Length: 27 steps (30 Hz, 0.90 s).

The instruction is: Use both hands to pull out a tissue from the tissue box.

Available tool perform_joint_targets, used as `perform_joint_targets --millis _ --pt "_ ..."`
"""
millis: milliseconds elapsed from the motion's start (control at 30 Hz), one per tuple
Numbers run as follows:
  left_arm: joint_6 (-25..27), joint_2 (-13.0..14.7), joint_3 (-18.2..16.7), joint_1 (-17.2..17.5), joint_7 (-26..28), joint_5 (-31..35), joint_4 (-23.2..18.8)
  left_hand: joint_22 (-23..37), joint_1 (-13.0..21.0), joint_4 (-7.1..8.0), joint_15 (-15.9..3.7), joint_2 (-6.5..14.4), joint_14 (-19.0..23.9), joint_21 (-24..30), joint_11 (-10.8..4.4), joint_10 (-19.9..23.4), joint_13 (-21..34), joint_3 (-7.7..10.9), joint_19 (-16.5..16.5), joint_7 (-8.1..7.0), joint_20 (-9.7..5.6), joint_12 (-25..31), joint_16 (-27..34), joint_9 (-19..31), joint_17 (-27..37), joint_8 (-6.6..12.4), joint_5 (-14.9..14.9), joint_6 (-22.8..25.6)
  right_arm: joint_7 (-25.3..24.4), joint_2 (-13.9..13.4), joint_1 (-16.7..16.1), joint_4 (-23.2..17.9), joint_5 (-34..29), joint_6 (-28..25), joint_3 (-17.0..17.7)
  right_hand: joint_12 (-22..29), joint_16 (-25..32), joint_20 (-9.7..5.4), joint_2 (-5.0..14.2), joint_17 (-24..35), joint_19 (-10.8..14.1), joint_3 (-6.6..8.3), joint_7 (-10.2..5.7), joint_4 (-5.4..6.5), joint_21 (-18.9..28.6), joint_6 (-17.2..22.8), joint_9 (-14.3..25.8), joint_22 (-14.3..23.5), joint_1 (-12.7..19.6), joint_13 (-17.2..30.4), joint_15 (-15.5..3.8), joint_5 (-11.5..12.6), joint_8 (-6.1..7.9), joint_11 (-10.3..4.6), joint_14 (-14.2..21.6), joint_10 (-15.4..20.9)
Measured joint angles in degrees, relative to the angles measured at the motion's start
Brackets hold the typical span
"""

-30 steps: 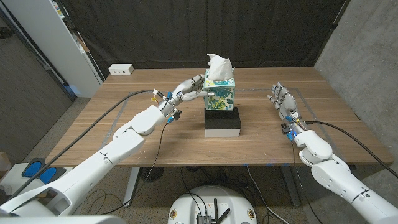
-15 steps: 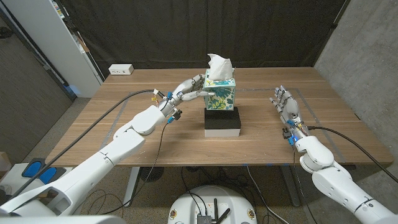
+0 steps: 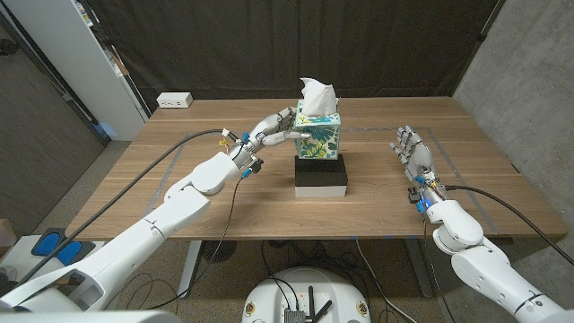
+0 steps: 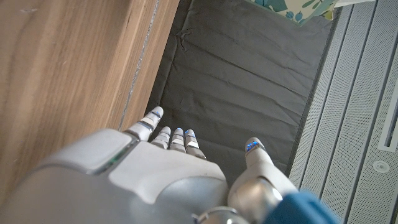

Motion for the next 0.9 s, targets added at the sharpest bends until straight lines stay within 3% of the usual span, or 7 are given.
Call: perform_joint_targets --millis 200,900 --pt "0.0 0.0 0.0 0.17 0.19 0.12 -0.24 0.22 -0.01 -0.07 0.0 0.02 0.0 0.0 0.0 0.0 0.08 -0.07 0.0 0.0 0.0 0.0 0.0 0.15 0.0 0.0 0.0 0.0 -0.37 0.36 -0.56 -0.83 0.18 0.0 0.28 0.31 0.45 0.39 -0.01 0.0 1.46 0.3 -0.08 0.19 0.44 1.81 0.0 0.0 0.01 0.0 0.43 0.0 0.45 0.01 1.26 1.75" --pt "0.06 -0.11 0.29 0.38 0.14 0.3 -0.4 0.28 -0.31 -0.15 0.31 0.32 -0.31 -0.01 0.0 0.01 0.61 -0.15 0.0 0.11 0.0 -0.22 0.0 0.13 0.0 0.74 -0.04 -0.11 -2.06 -0.58 -4.09 -7.68 -0.3 -1.43 3.38 0.31 0.87 0.19 0.0 0.42 1.65 0.45 0.05 1.3 0.44 2.08 0.0 0.01 0.0 0.0 0.4 0.0 0.44 -0.04 1.62 1.8"
